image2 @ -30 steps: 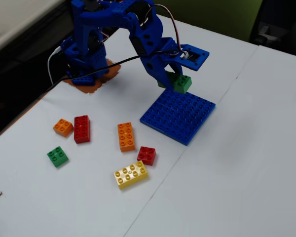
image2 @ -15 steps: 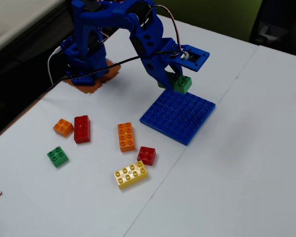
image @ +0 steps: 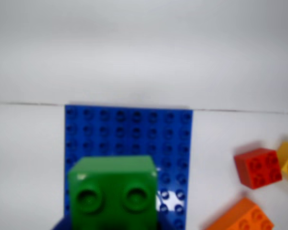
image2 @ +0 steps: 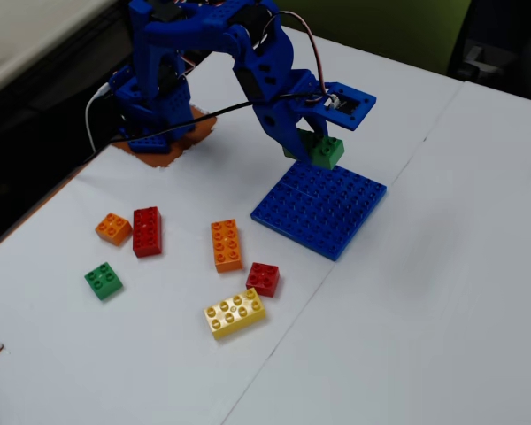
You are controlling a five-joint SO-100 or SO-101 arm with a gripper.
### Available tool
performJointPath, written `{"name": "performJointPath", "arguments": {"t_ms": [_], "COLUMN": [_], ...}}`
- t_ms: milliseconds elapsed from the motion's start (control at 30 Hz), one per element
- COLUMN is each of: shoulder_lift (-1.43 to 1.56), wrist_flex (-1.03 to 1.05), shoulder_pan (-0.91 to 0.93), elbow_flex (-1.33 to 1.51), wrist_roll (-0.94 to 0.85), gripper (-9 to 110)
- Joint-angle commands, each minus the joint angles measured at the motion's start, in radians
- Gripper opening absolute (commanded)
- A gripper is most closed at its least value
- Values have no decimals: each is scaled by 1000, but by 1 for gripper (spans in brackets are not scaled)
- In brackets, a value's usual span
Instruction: Pick up the 2x4 green block and go up the 8x8 blue block.
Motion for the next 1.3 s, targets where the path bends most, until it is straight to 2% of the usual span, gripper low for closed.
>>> {"name": "performJointPath", "arguments": {"t_ms": [0, 1267], "shoulder_lift": [9, 26], "wrist_flex": [2, 14], "shoulder_pan": [-11, -12], "elbow_flex": [-60, -60], "wrist_roll": [5, 5], "gripper": [0, 0]}}
